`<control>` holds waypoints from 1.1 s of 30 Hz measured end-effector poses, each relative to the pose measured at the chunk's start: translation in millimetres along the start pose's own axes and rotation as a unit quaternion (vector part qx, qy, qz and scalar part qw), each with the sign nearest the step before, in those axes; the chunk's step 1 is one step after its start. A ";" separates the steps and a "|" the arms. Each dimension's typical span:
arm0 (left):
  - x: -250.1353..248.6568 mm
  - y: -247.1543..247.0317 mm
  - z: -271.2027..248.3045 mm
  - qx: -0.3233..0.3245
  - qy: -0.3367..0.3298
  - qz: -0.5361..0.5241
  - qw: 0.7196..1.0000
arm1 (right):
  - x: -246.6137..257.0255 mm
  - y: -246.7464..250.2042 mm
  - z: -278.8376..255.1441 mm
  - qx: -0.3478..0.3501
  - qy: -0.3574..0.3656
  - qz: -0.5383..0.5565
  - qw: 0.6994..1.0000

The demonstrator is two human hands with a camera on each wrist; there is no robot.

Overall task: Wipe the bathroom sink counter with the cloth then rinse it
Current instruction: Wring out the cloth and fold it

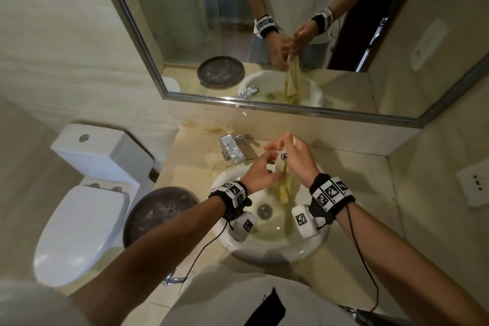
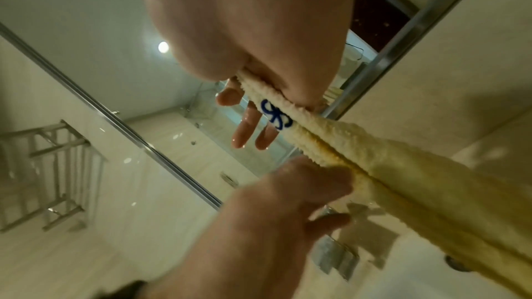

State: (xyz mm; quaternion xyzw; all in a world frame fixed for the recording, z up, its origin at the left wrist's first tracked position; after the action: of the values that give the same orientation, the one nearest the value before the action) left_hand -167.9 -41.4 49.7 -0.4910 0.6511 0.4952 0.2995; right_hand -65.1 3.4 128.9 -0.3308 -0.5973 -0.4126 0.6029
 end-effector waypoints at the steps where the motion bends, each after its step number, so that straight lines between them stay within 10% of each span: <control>1: -1.4 -5.2 -0.2 0.025 -0.003 0.004 1.000 | 9.8 1.8 0.4 -0.006 0.005 0.004 1.000; 10: -20.8 -23.6 6.7 -0.028 -0.054 0.096 0.994 | 78.1 25.3 22.7 -0.083 -0.025 0.213 0.973; 24: 57.1 -22.5 -16.6 0.042 0.088 0.180 0.979 | 181.5 70.1 12.5 -0.103 0.047 0.225 0.968; 33: 33.4 -2.8 -20.1 0.035 0.051 0.178 0.982 | 107.0 64.2 11.8 -0.024 -0.018 0.146 0.989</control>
State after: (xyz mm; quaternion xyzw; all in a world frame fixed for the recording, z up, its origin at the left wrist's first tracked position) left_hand -174.6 -71.8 26.1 -0.3812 0.7595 0.4919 0.1895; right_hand -18.8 31.3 242.0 -0.4363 -0.5429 -0.3289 0.6378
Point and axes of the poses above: each hand's wrist, its own z-axis towards the middle knuckle, its own y-axis out of the back of the hand, x = y × z, the point moved 6 cm from there along z, towards the middle knuckle, and after that the axes turned 8 degrees about y, right-handed, at the moved point
